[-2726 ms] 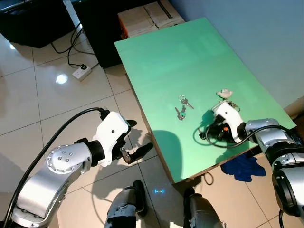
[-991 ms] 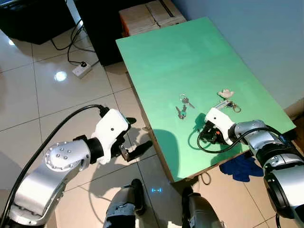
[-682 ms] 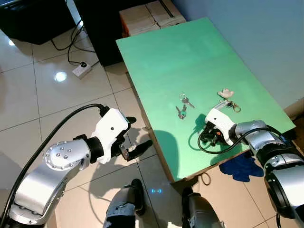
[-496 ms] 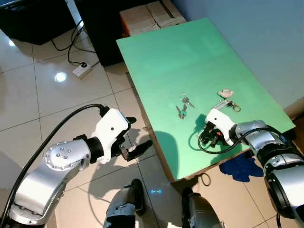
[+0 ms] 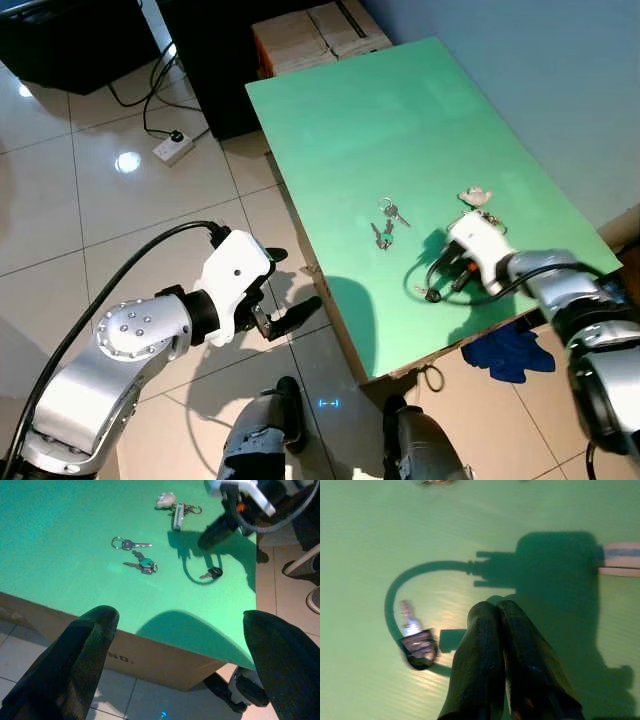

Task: Hang keys on a hook

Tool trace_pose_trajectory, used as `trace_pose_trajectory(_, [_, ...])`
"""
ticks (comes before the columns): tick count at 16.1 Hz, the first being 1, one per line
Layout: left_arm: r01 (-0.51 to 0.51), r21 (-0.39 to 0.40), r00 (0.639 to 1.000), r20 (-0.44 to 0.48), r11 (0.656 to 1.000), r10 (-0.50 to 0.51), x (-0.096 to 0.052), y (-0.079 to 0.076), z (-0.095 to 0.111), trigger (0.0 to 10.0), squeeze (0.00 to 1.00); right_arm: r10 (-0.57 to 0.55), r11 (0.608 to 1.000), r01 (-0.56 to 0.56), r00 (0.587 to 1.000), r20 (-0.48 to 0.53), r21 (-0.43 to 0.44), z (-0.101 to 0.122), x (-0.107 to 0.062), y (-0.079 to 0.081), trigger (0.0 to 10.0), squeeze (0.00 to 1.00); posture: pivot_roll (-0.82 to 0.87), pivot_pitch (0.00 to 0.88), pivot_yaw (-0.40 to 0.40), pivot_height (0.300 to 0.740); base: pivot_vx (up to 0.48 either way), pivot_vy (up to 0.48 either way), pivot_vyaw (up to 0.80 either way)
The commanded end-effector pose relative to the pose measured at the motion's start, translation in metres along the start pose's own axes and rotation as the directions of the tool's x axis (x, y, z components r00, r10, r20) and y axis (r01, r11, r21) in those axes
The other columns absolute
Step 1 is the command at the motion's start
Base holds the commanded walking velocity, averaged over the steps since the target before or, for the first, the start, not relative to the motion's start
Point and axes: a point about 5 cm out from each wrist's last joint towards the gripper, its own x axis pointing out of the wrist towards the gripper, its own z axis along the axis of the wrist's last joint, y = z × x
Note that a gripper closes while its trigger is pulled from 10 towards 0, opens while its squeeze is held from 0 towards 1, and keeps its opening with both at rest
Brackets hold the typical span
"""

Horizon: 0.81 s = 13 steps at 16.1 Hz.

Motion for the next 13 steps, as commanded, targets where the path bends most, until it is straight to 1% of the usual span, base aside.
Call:
trace_pose_trajectory(1, [0.019,-0.004,1.000,-0.008,1.000,-0.019,0.001,-0.004,-0.003,10.0,0.00,-0.024,0.999,0.023,1.000,0.019,0.029,-0.002,-0.003,-0.003,0.0,0.00,0.04,0.308,0.064,0.740,0.000,0.000,0.00])
trace_pose_trajectory(2, [0.019,-0.003,1.000,-0.008,1.000,-0.019,0.001,-0.003,-0.004,10.0,0.00,-0.016,0.999,0.014,0.999,0.036,0.041,0.000,-0.004,-0.004,0.0,0.00,0.03,0.308,0.064,0.740,0.000,0.000,0.00])
trace_pose_trajectory(3, [0.018,-0.004,1.000,-0.009,1.000,-0.018,0.001,-0.003,-0.004,10.0,0.00,0.041,0.998,-0.044,0.997,0.059,0.053,0.003,-0.003,-0.001,4.3,0.00,0.03,0.308,0.064,0.740,0.000,0.000,0.00])
trace_pose_trajectory(4, [0.018,-0.004,1.000,-0.009,1.000,-0.018,0.001,-0.003,-0.004,10.0,0.00,0.109,0.992,-0.113,0.991,0.076,0.053,0.005,-0.002,0.004,10.0,0.28,0.03,0.309,0.063,0.740,0.000,0.000,0.00])
trace_pose_trajectory(5, [0.018,-0.005,1.000,-0.007,1.000,-0.018,0.002,-0.003,-0.004,10.0,0.00,0.186,0.980,-0.191,0.978,0.095,0.052,0.009,0.000,0.010,10.0,1.00,0.03,0.308,0.061,0.740,0.000,0.000,0.00])
trace_pose_trajectory(8, [0.021,-0.007,1.000,-0.004,1.000,-0.021,0.003,-0.004,-0.004,10.0,0.00,0.299,0.952,-0.304,0.947,0.119,0.029,0.016,0.002,0.019,10.0,1.00,0.03,0.306,0.063,0.740,0.000,0.000,0.00])
trace_pose_trajectory(9, [0.022,-0.006,1.000,-0.004,1.000,-0.022,0.003,-0.004,-0.004,10.0,0.00,0.317,0.947,-0.322,0.942,0.113,0.027,0.016,0.002,0.021,10.0,1.00,0.03,0.307,0.064,0.740,0.000,0.000,0.00])
trace_pose_trajectory(11, [0.027,-0.005,1.000,-0.005,1.000,-0.027,0.003,-0.004,-0.004,10.0,0.00,0.402,0.914,-0.404,0.913,0.073,0.021,0.010,0.006,0.032,10.0,1.00,0.03,0.308,0.066,0.740,0.000,0.000,0.00])
trace_pose_trajectory(12, [0.028,-0.005,1.000,-0.006,1.000,-0.028,0.003,-0.004,-0.004,10.0,0.00,0.424,0.904,-0.426,0.904,0.059,0.022,0.008,0.007,0.035,10.0,1.00,0.03,0.308,0.065,0.740,0.000,0.000,0.00])
trace_pose_trajectory(13, [0.031,-0.005,0.999,-0.006,1.000,-0.031,0.002,-0.005,-0.004,10.0,0.00,0.472,0.881,-0.473,0.881,0.029,0.013,0.003,0.009,0.043,10.0,1.00,0.03,0.308,0.060,0.740,0.000,0.000,0.00])
